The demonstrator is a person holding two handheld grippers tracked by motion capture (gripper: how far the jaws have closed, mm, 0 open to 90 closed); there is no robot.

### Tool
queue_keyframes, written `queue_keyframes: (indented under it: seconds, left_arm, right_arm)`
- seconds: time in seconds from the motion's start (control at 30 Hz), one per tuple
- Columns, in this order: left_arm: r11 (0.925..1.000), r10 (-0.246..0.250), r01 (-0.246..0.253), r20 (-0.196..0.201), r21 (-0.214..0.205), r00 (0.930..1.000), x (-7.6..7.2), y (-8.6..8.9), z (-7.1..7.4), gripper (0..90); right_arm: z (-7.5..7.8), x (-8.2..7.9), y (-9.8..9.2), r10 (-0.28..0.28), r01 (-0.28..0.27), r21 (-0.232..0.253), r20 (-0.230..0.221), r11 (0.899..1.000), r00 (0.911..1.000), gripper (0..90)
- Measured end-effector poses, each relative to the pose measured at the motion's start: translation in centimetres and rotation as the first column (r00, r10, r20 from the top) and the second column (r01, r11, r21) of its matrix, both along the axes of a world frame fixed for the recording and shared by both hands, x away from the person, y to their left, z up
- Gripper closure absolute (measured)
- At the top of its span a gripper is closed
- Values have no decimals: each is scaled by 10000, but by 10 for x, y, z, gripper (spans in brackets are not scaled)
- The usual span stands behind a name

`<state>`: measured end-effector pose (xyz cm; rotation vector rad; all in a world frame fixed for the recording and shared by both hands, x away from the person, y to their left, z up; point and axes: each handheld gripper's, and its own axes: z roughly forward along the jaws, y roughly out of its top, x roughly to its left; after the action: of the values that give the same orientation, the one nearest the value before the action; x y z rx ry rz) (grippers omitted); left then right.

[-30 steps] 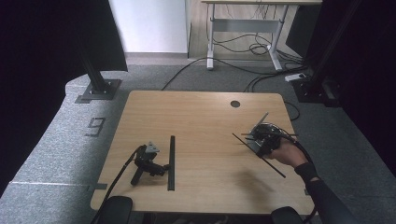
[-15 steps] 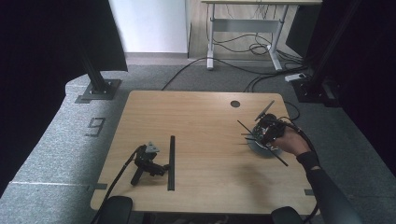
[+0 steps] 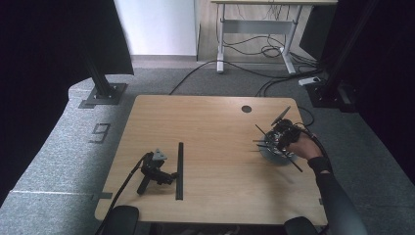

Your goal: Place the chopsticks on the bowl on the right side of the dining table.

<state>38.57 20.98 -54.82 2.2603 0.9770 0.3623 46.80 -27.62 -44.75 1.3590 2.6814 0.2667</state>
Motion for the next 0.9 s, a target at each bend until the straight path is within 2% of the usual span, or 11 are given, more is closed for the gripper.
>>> queue_keyframes:
  seconds: [0.33,0.53,0.6,0.77,0.9]
  left_arm:
    - [10000,2,-2,-3,0,10000,0,0,0,0]
    - [10000,-5,5,-5,9,10000,0,0,0,0]
    - [10000,-14,14,-7,18,10000,0,0,0,0]
    - [10000,-16,16,-8,21,10000,0,0,0,0]
    - [10000,-18,18,-8,23,10000,0,0,0,0]
  right_arm:
    - [-16,5,-7,-160,160,64,-26,9999,9999,856]
    - [-16,5,-12,-243,237,423,148,9988,9996,853]
    - [-14,4,-14,-357,337,588,336,9977,9988,811]
    - [-2,-6,-28,-967,742,1681,1302,9830,9868,614]
    - [1,-18,-39,-1604,1111,2285,2100,9672,9644,482]
